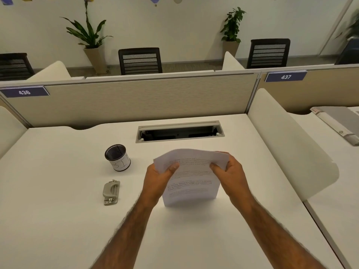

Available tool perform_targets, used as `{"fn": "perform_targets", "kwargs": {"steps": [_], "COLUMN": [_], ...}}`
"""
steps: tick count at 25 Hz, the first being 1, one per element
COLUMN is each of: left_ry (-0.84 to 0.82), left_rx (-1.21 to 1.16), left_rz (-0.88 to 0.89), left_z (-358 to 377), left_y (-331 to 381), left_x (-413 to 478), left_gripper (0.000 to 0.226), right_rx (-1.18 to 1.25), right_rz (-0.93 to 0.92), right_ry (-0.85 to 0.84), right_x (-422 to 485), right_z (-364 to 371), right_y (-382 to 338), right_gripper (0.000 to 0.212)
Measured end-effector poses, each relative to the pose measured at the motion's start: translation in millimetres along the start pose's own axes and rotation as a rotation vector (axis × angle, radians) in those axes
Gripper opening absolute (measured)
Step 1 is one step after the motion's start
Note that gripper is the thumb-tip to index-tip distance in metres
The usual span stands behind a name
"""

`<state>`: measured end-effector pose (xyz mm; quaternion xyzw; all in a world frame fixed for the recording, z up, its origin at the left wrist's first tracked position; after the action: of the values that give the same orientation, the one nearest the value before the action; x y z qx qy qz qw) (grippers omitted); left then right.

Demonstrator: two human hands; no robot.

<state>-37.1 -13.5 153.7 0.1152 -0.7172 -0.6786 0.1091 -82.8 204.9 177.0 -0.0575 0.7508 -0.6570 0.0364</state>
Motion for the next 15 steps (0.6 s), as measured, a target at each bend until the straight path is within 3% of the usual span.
{"fn": "perform_targets", "kwargs": {"steps": [8, 15], "left_ry": [0.023, 0.057], "left_rx": [-0.011, -0.082], "left_rz": [-0.082, -0.117], "left_z": [3, -1], "left_y": [-20, -23], "left_x": [-6, -6], "left_gripper": [0.02, 0.016], "right_rx": [-0.034, -0.029], "right_rz": [0.057, 0.083], "right_ry": [-0.01, -0.024], "right_x": [-5, -7], "right_z": [2, -2], "right_y": [21, 38], "right_gripper": [0.035, 0.026]}}
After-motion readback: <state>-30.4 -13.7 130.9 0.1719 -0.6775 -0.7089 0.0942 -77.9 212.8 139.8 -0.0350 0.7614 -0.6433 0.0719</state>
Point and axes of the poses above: each hand's wrist, its own x-axis towards the middle knuckle, its own z-axis out of the palm, y = z × x, the point moved 2 cm from there along x, towards the middle knuckle, and after that the axes turned 3 degrees about x, right-handed, at the moved point
